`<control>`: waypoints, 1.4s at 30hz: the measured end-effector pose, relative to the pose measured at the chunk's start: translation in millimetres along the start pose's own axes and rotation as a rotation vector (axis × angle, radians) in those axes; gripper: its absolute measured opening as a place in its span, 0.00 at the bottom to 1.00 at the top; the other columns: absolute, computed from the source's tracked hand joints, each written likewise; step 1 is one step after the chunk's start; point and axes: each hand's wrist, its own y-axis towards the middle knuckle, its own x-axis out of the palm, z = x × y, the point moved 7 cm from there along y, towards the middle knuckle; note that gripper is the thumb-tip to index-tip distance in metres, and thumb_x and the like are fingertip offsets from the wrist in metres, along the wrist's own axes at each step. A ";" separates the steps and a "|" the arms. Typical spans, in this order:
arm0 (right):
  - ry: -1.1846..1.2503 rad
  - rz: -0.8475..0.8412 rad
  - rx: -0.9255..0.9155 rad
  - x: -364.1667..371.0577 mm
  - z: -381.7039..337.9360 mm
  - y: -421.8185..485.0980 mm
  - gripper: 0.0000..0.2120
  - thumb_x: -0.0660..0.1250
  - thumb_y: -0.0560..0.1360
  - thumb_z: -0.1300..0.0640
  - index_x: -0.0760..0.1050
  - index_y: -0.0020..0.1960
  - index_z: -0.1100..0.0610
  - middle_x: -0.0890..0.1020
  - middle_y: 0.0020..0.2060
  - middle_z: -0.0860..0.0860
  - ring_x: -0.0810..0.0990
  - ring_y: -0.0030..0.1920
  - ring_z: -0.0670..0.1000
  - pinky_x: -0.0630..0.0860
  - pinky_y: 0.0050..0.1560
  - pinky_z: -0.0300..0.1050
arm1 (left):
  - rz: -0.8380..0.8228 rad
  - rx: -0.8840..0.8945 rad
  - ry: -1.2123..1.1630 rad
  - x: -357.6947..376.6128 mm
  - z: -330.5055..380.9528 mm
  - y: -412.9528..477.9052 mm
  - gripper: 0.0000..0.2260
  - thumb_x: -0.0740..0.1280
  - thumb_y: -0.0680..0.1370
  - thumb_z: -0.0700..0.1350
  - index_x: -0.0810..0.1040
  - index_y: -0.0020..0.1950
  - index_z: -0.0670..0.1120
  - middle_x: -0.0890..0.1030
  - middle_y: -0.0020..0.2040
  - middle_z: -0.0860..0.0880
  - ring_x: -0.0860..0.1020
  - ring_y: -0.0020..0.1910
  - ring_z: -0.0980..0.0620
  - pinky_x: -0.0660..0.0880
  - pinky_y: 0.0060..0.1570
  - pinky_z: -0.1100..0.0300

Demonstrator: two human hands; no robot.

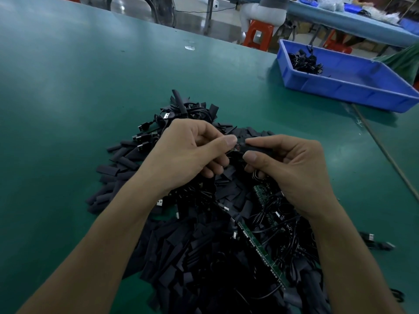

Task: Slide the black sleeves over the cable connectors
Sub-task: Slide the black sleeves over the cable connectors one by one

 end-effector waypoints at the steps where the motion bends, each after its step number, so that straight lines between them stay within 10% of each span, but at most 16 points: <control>1: -0.007 0.013 -0.006 -1.5 0.3 -0.6 0.09 0.77 0.68 0.53 0.85 0.48 0.50 0.86 0.35 0.52 0.84 0.33 0.48 0.77 0.34 0.36 | 0.007 -0.008 0.008 -0.8 -1.2 0.5 0.09 0.72 0.77 0.49 0.82 0.43 0.44 0.86 0.35 0.46 0.83 0.31 0.51 0.77 0.30 0.65; 42: -0.064 -0.003 -0.140 1.0 -0.9 -1.7 0.11 0.77 0.69 0.55 0.84 0.50 0.49 0.87 0.39 0.46 0.86 0.37 0.48 0.80 0.38 0.36 | -0.044 0.051 0.163 8.0 -1.5 -1.2 0.08 0.70 0.79 0.47 0.84 0.42 0.47 0.85 0.33 0.52 0.84 0.31 0.54 0.76 0.31 0.68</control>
